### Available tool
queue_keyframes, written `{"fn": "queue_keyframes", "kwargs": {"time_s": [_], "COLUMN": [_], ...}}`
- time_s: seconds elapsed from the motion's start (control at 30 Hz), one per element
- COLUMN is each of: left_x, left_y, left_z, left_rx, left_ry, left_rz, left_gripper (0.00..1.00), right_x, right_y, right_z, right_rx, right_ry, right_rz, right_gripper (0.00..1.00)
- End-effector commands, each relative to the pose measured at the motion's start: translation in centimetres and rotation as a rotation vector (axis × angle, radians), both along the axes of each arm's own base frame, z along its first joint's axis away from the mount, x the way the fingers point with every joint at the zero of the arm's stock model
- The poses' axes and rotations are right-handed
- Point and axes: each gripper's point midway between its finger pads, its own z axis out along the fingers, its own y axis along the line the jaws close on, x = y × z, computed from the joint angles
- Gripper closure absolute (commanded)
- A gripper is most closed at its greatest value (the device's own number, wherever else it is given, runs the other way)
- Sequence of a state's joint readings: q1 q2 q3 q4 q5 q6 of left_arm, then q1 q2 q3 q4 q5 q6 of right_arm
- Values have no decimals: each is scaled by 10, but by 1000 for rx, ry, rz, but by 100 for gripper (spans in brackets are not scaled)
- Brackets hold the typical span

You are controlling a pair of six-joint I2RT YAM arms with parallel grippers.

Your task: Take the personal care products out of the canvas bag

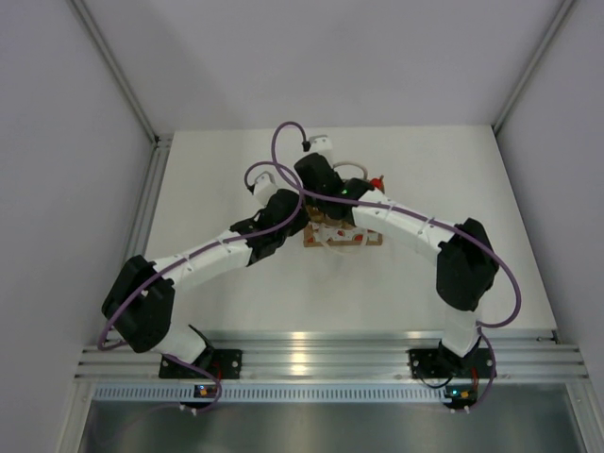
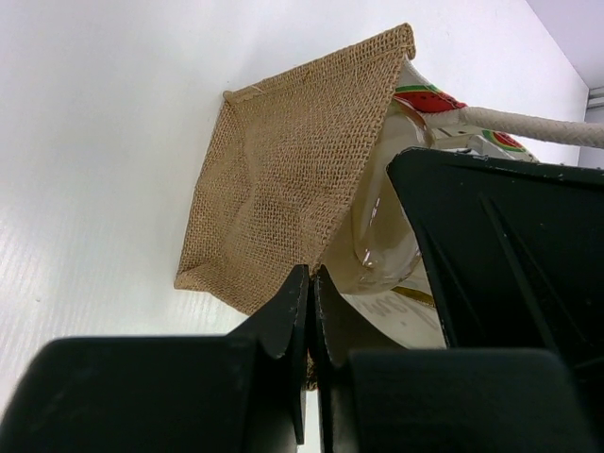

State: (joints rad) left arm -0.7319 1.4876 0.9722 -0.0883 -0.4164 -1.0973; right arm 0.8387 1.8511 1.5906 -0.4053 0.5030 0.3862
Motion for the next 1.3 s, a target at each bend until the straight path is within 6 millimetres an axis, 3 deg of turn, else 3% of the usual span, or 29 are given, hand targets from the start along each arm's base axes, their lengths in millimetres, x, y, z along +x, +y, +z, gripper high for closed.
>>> {"fn": "queue_keyframes", "kwargs": {"time_s": [0.0,0.2,0.43,0.8,0.97,1.2,1.27], "left_x": [-16,-15,-15,-14,-15,-16,-16], "left_y": [11,9,9,11,12,12,12], "left_z": [-31,-28,-24,-23,-22,-18,-18], "left_rx": [80,73,68,81,83,75,75], "left_ry": [87,82,75,67,64,59,61], "left_rz": [-24,-25,-26,-32,-33,-37,-40], "left_gripper": [100,100,100,100,100,100,100], "right_x": [-7,-4,0,0,-11,-23,-25], "right_y": [10,18,18,10,-6,-63,-75], "right_z": [5,43,106,171,220,284,289], "right_rx": [21,62,99,124,177,242,250], "right_ry": [-1,-60,-153,-229,-291,-372,-373], "right_rz": [17,49,61,69,79,39,33], "right_gripper": [100,100,100,100,100,100,100]}}
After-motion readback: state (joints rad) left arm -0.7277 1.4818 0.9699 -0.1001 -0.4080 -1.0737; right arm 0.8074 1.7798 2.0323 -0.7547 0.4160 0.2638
